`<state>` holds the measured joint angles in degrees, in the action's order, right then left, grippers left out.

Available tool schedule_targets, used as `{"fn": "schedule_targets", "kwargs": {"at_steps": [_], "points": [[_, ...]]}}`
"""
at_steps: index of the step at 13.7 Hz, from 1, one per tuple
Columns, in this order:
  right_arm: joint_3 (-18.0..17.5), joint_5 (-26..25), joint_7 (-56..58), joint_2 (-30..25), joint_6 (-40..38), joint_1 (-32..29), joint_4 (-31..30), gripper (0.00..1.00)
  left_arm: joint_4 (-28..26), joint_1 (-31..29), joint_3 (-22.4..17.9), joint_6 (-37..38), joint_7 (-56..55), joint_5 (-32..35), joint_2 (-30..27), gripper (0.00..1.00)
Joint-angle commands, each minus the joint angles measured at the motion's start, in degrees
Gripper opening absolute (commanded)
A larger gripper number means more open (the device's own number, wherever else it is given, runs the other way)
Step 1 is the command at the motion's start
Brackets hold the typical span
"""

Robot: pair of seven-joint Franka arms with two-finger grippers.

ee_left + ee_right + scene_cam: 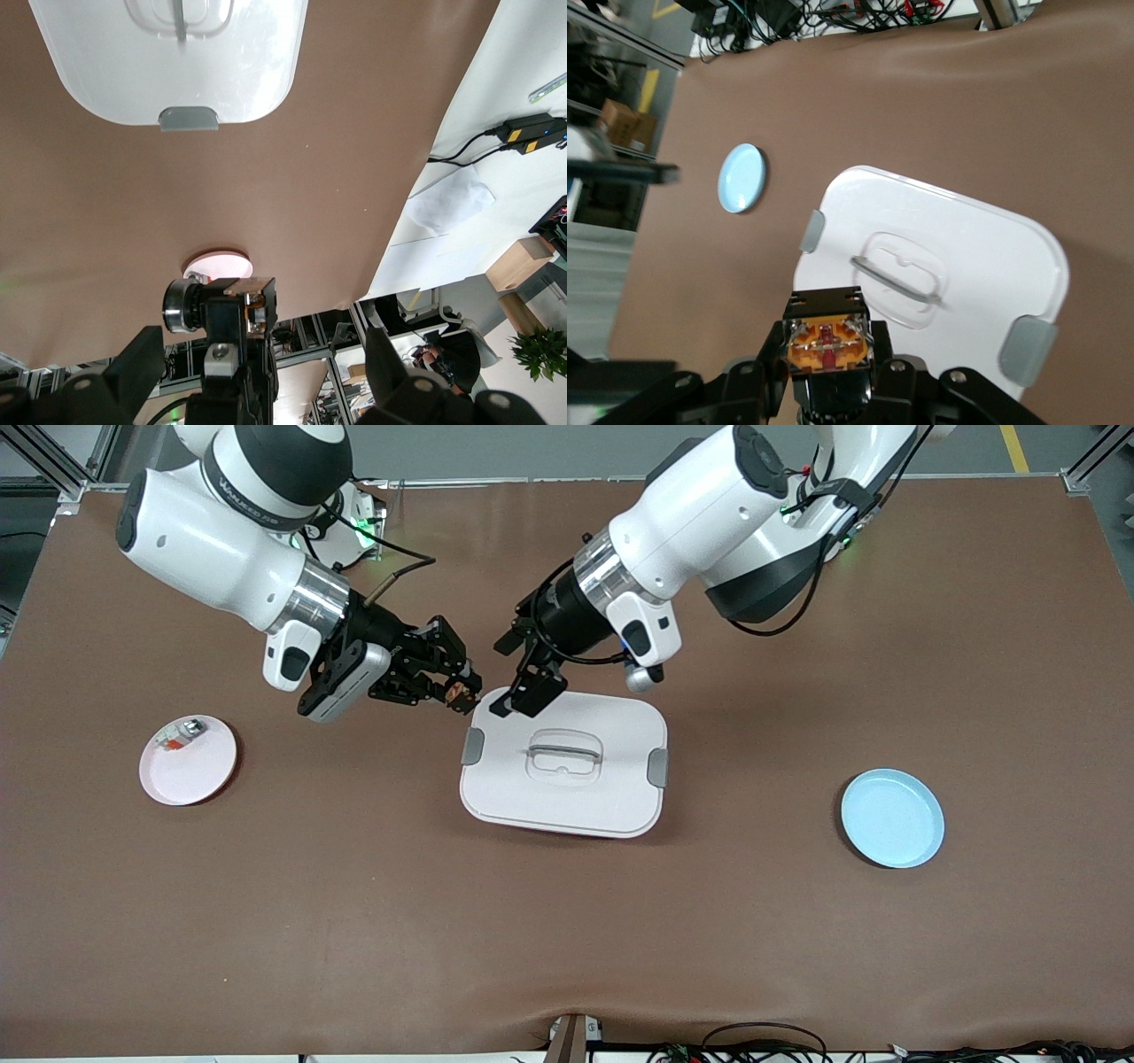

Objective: Transfer orange switch to right arm and place
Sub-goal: 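Open the left gripper and pull the right gripper away with switch, then move the switch to the white plate while the left gripper withdraws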

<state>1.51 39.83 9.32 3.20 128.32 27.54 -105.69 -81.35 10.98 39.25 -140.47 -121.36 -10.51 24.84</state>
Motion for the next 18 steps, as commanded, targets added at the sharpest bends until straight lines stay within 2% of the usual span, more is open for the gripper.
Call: {"fn": "schedule_targets", "kwargs": {"at_steps": [1,7,12,14,18], "points": [[-0.10,-2.12,5.60,-0.12,-3.41,-2.30,0.05,0.00,-0.48,-1.74,0.21,4.05,3.82,0.76,-2.77,1.00],[-0.01,-10.02,15.10,-0.39,-11.68,-8.19,0.05,0.00,-0.30,-5.09,-0.05,17.22,22.79,1.54,-8.31,1.00],[-0.01,-16.61,27.47,-0.65,-18.27,-14.43,-0.04,0.00,-0.22,-5.18,-0.14,28.21,37.40,10.07,-11.47,1.00],[-0.01,-17.76,33.29,-0.83,-20.47,-17.33,-0.04,0.00,-0.30,-7.54,0.12,30.86,42.22,10.60,-12.27,1.00],[-0.01,-23.82,44.98,-1.00,-22.23,-21.11,-0.30,0.00,-0.22,-11.58,-0.05,35.25,57.60,10.69,-12.97,1.00]]}}
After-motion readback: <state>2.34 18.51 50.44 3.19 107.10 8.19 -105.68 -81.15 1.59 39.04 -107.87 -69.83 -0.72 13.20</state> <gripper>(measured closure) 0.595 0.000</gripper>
